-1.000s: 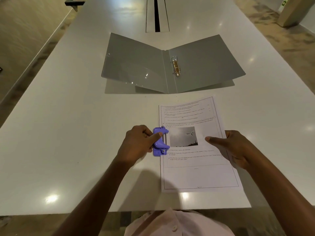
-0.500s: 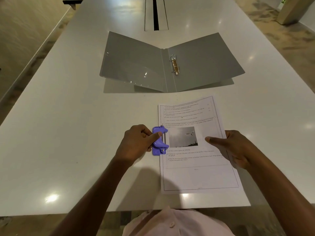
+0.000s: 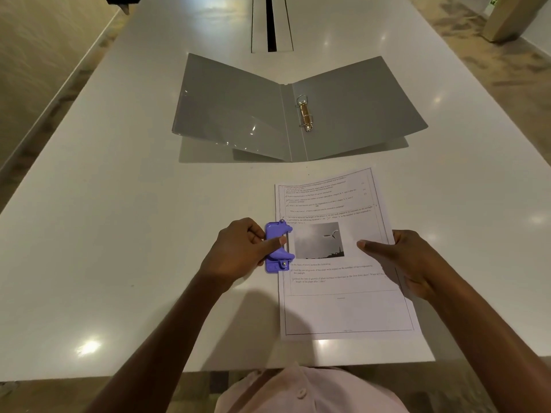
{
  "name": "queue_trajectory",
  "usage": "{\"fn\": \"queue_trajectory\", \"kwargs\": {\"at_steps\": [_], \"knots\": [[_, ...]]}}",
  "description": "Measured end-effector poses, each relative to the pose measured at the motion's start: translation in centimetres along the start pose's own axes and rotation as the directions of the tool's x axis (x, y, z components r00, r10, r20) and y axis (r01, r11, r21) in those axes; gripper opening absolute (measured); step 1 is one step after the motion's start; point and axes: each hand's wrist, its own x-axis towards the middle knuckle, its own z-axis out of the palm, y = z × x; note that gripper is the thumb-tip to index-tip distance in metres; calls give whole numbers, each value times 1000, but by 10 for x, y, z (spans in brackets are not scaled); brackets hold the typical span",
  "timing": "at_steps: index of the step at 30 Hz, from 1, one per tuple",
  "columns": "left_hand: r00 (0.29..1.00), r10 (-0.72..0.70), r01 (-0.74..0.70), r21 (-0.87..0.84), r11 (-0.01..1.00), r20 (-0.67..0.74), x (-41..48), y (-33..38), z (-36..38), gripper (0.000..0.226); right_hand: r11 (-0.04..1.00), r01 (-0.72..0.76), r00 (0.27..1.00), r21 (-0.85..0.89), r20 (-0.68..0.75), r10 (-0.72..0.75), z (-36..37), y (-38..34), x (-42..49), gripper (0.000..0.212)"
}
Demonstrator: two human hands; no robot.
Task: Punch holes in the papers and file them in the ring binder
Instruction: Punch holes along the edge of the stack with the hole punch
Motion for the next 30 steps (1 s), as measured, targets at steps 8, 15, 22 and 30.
{"fn": "queue_trajectory", "kwargs": {"at_steps": [8, 15, 22, 30], "knots": [[1000, -21, 21, 8, 1000, 13, 2, -1, 1, 44, 1000, 7, 1000, -2, -3, -7, -2, 0, 0, 12], [1000, -17, 17, -8, 1000, 15, 2, -1, 0, 43, 999, -1, 1000, -46, -25, 0, -2, -3, 0, 11], [1000, -7, 8, -20, 1000, 15, 0, 0, 0, 43, 999, -6, 1000, -51, 4, 6, -4, -4, 6, 22], [1000, 0, 0, -35, 999, 11, -2, -1, 0, 39, 998, -27, 999, -59, 23, 28, -3, -8, 4, 20]]}}
